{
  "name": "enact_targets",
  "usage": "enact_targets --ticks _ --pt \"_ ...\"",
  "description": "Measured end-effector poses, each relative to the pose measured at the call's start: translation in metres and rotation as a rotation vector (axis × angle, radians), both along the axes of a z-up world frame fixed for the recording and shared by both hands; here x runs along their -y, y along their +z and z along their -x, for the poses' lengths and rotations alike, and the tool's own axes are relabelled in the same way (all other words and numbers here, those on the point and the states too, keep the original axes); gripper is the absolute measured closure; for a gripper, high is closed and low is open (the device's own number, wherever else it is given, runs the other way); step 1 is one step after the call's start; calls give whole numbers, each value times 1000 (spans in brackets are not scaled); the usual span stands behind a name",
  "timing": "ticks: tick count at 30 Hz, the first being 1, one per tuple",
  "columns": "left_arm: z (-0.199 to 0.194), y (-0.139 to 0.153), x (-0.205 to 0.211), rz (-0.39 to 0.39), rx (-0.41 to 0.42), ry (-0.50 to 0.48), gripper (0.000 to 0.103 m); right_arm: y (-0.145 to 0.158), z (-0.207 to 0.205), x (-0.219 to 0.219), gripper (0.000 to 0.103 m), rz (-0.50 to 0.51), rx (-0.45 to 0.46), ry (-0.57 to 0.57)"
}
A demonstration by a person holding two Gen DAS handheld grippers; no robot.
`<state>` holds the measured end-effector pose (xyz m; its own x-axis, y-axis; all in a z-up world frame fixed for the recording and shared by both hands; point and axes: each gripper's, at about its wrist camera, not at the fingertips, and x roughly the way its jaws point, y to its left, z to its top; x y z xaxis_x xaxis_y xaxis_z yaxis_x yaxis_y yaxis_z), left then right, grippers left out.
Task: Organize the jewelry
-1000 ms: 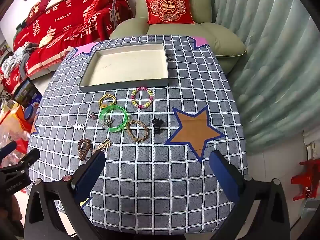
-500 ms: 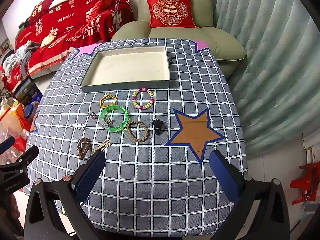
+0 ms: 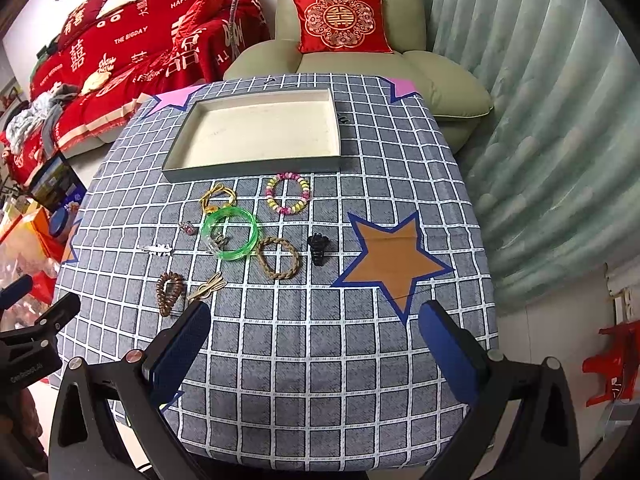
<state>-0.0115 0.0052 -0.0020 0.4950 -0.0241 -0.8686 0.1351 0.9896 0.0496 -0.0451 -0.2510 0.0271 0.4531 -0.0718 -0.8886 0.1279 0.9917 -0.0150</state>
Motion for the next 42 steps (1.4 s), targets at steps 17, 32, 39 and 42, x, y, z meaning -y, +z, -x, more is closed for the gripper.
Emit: enact_targets --ticks 17,32,39,42 --pt "-4 -3 2 -2 -10 -10 0 -3 0 0 0 0 -9 -5" --pt "-4 -6 2 -7 -18 -10 0 -6 -2 0 0 -1 -18 -4" --pt "-4 -6 1 -8 -21 -8 0 -6 -2 0 0 -1 -19 -3" --pt "-4 -7 1 -8 -23 -7 0 -6 -2 -1 0 0 -20 -3"
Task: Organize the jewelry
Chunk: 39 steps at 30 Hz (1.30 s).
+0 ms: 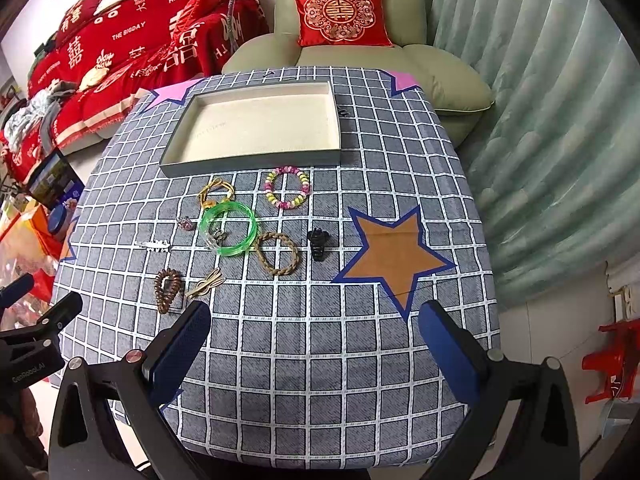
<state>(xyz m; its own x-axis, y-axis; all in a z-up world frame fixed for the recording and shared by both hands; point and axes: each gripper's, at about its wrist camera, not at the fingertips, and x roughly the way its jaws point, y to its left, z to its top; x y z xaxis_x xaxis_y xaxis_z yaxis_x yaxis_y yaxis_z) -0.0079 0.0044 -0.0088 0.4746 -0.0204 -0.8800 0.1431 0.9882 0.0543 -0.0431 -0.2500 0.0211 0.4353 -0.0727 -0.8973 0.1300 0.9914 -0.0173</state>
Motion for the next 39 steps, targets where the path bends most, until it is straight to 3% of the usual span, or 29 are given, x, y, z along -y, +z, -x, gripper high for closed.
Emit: enact_targets --ticks 39 --pt "0 -2 1 -3 -10 -4 0 -1 2 -1 0 1 -10 -4"
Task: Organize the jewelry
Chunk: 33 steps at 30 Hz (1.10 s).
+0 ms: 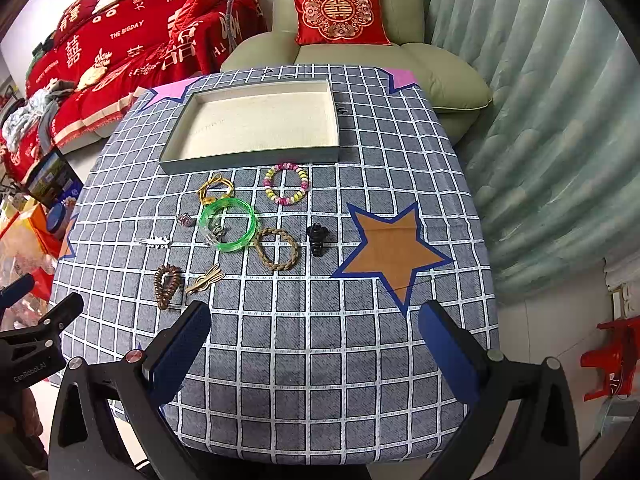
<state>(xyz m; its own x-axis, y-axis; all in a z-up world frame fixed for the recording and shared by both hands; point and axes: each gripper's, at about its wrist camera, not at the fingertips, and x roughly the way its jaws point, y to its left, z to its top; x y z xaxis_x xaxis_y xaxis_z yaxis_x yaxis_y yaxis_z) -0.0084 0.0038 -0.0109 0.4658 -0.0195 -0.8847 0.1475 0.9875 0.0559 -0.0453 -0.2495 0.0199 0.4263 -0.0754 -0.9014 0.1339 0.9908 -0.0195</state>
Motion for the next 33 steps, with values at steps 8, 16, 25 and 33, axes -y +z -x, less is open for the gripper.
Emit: enact_targets --ticks 8,16,25,33 --pt "1 -2 1 6 -9 -16 0 1 2 0 0 1 -4 -7" --pt "-10 -13 -13 39 -66 5 0 0 2 2 0 9 -28 -37" --pt "-23 -43 -15 95 -154 -50 0 -25 -3 1 0 -19 -120 -88" --pt "-36 -68 -4 132 -194 -116 0 -54 -17 3 0 -46 -185 -149"
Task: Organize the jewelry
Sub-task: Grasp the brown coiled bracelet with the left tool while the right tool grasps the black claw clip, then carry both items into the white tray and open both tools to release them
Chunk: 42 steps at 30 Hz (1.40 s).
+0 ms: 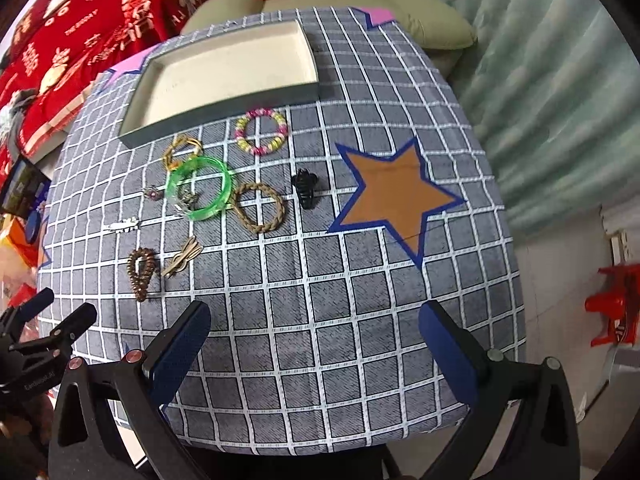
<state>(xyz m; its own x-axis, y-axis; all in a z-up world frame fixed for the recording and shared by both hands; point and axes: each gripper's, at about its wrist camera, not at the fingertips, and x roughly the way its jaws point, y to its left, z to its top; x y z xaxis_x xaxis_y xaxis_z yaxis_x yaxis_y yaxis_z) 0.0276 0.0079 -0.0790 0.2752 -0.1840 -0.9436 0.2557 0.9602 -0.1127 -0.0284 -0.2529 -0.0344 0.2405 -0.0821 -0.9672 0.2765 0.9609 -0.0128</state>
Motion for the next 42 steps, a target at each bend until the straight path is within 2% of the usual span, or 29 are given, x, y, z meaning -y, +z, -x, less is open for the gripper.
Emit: enact_targets --ticks 3,5,9,17,19,21,25,26,30,32,34,36,38,39,42 --pt "-6 -10 4 9 -15 0 0 -13 -8 5 0 -9 -21 -18" --pt "-11 -18 9 14 -35 -2 7 -21 -15 10 0 -22 -25 -28" --pt "-18 -32 15 7 -46 15 7 -38 -33 18 0 -29 -28 -36" --pt "-27 -48 22 -2 -24 45 7 -57 -73 35 1 -43 25 -47" --pt "-27 -50 22 -5 -15 55 7 -64 -81 38 12 -46 28 -47" --pt "-27 -53 25 -4 -6 62 7 -73 -87 41 17 -58 20 -50" --pt "-27 -58 33 -28 7 54 9 -90 -97 44 33 -82 0 -45" --pt "-27 -60 35 -40 10 48 15 -94 -98 43 34 -86 -5 -44" --pt "-27 -58 40 -38 18 35 16 -96 -98 38 38 -52 9 -24" --pt "-25 -57 43 -25 23 24 27 -96 -99 39 42 -38 8 -17" --pt "-21 -54 44 -18 25 10 36 -95 -100 39 56 -15 7 -11" --pt "-17 -51 46 0 27 -8 53 -95 -99 37 67 -10 9 -6" --pt "-16 -52 48 9 18 -24 80 -94 -99 38 82 -11 13 7" --pt "-16 -55 49 6 6 -33 82 -94 -99 38 85 -14 15 10" --pt "-15 -58 43 46 -20 -22 82 -93 -98 39 85 -48 17 8"
